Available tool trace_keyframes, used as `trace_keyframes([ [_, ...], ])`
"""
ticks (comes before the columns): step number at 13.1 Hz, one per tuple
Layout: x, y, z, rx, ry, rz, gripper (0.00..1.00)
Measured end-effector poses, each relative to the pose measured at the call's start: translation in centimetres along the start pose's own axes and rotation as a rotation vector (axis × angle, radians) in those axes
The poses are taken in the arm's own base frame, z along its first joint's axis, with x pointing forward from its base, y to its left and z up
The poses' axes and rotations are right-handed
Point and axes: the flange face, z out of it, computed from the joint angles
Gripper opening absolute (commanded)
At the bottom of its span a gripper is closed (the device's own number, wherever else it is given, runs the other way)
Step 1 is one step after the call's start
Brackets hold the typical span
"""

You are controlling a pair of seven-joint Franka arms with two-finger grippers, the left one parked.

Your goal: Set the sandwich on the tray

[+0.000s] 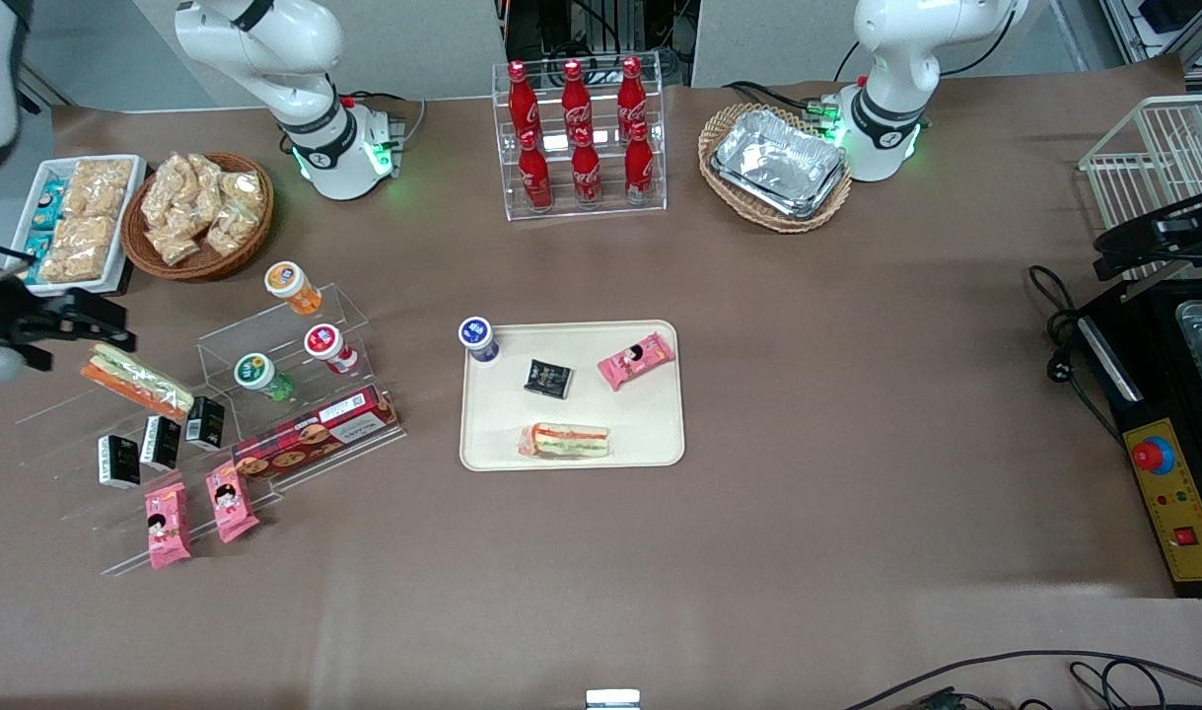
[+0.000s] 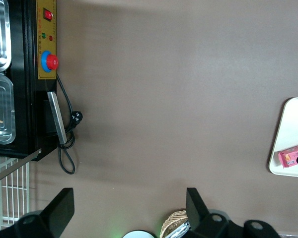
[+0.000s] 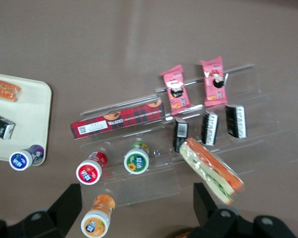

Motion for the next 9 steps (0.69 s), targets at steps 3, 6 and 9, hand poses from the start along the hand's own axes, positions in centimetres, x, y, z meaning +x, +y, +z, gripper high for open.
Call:
trace_keyframes([
  [3, -1.9, 2.1, -1.5, -0.008, 0.02, 0.076, 1.0],
  [6, -4.5, 3.2, -1.6, -0.015, 0.037, 0.21, 1.0],
  [9, -6.2, 1.9, -0.4, -0.021, 0.047, 0.304, 1.0],
])
